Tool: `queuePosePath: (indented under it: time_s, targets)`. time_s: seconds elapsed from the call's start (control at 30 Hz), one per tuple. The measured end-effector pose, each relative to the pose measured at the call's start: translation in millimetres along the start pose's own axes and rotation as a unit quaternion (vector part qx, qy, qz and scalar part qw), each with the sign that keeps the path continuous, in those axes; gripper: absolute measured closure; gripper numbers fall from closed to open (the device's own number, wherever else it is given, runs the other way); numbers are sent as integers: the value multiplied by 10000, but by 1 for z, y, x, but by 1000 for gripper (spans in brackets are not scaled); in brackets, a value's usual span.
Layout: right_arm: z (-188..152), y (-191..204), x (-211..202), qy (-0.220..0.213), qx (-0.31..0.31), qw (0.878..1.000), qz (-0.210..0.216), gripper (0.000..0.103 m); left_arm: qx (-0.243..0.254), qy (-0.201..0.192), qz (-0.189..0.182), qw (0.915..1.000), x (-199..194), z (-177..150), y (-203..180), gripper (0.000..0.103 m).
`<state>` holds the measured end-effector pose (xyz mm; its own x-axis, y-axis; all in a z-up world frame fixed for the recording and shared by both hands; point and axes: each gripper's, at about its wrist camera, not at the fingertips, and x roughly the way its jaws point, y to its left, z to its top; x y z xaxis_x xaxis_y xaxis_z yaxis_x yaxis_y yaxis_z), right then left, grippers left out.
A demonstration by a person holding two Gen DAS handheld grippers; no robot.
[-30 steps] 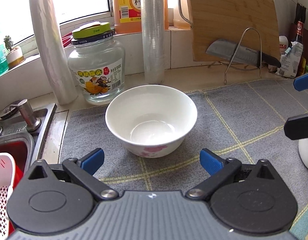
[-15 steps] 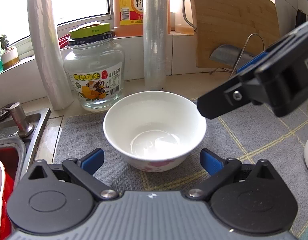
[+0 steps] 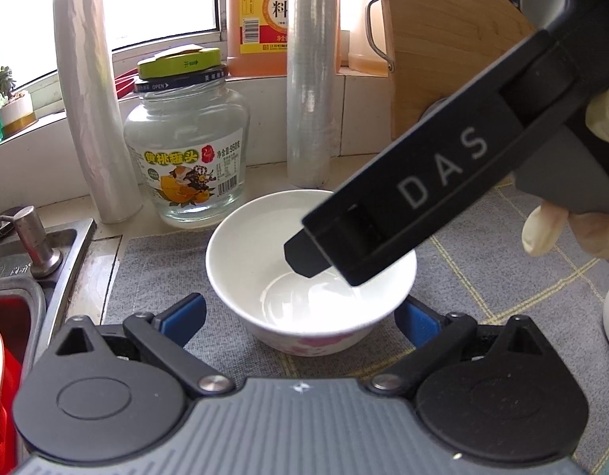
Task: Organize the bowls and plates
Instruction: 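Close the right tool on the bowl rim and lift it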
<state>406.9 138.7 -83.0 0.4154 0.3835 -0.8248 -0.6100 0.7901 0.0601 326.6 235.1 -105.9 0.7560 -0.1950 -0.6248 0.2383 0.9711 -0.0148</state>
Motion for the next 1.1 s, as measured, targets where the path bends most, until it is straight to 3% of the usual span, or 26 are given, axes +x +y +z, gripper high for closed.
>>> queuePosePath:
  time_s: [0.33, 0.7, 1.1]
  targets:
    - [4, -3, 13, 57, -14, 9997, 233, 3, 57, -90, -137, 9998, -2, 2, -1, 9]
    - [7, -1, 19, 206, -162, 9985, 487, 27, 39, -79, -122, 9999, -3, 2, -1, 10]
    - [6, -5, 19, 209, -55, 9981, 577, 28, 50, -62, -158, 9998, -3, 2, 1, 10]
